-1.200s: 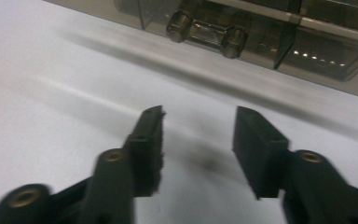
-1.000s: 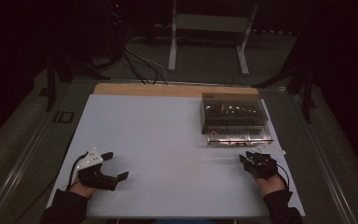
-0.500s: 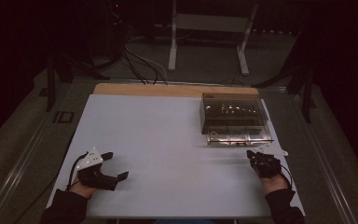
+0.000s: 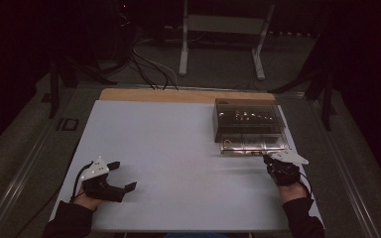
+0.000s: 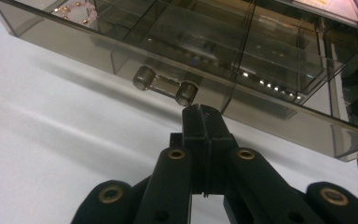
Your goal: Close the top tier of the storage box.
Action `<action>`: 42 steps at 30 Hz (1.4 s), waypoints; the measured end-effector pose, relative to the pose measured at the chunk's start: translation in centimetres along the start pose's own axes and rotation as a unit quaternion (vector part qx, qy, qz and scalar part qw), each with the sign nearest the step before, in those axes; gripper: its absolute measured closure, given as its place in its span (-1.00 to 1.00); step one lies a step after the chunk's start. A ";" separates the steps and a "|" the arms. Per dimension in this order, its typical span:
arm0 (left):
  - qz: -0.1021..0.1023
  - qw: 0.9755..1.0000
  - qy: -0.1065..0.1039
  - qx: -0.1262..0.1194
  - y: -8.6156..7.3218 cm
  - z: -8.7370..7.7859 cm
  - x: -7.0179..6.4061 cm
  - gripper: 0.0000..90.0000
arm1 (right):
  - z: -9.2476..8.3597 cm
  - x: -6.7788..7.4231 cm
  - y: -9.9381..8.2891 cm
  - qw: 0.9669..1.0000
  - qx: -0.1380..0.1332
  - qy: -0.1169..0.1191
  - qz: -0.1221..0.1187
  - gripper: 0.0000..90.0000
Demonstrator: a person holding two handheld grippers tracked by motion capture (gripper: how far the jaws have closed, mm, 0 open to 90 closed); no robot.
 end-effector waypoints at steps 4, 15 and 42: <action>0.001 1.000 0.000 0.001 0.0 0.0 0.0 -0.98 | 0.2 -0.1 0.1 1.000 0.000 -0.005 -0.003 1.00; -0.003 1.000 0.001 -0.002 0.0 -0.2 0.1 -0.98 | 0.8 -0.2 0.2 1.000 0.003 -0.005 -0.008 1.00; 0.000 1.000 0.001 0.000 0.0 -0.1 0.1 -0.98 | 1.3 -0.4 0.6 1.000 0.004 -0.009 -0.012 1.00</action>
Point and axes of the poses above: each handheld gripper's, and its own axes: z roughly forward along the jaws, y roughly out of its top, x roughly to its left, the point moved 7 cm from there along z, roughly forward along the jaws, and after that the axes turned 2 degrees about -y, right-handed, at the moved point
